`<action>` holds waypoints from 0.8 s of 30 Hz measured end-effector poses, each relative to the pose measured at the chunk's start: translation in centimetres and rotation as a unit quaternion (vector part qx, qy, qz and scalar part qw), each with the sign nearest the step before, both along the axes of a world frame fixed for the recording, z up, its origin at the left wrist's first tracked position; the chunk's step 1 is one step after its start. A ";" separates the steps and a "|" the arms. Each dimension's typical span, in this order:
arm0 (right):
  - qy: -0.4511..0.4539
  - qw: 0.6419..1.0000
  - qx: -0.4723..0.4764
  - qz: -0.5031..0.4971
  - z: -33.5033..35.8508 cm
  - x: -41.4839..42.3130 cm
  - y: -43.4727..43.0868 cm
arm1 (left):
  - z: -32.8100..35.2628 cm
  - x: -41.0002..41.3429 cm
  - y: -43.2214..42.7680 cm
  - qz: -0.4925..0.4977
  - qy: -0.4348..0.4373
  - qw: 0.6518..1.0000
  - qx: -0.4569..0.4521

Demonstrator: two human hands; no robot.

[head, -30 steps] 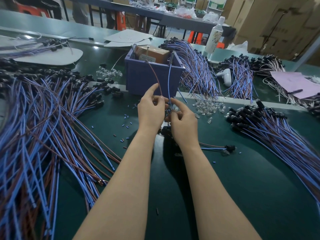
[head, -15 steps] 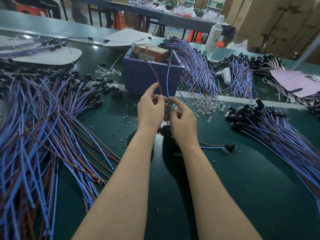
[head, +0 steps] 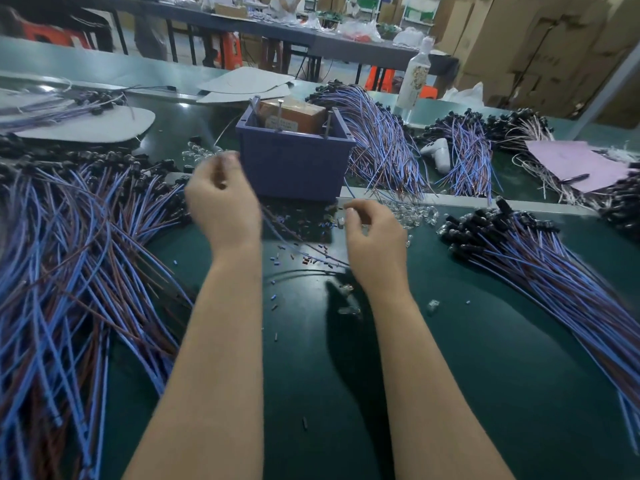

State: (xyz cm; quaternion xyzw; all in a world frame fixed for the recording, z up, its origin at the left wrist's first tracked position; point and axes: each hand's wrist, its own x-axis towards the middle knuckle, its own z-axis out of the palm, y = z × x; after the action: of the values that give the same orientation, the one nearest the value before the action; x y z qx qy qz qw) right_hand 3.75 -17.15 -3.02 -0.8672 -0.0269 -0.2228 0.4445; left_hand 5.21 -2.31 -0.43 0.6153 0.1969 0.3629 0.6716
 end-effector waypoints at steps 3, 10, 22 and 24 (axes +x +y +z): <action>0.145 0.982 -0.101 -0.059 -0.1 0.6 -2.4 | -0.7 -0.2 1.2 0.048 0.023 0.996 -0.072; 0.245 0.962 -0.121 -0.011 0.0 0.7 -1.9 | -0.5 -0.7 -3.2 -0.110 0.066 0.910 0.393; 0.249 0.968 0.001 -0.037 -0.2 1.2 -4.2 | -4.4 -0.8 -6.9 -0.347 0.191 0.745 0.537; 0.227 0.971 0.073 -0.024 -0.2 1.1 -4.6 | -4.0 -0.6 -6.0 -0.307 0.137 0.818 0.466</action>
State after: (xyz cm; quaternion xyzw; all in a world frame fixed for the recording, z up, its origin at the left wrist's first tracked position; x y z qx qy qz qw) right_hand 4.86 -21.79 -3.18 -0.8607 0.1115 -0.0321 0.4957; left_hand 4.62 -8.34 -4.40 0.9266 -0.1051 0.0982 0.3475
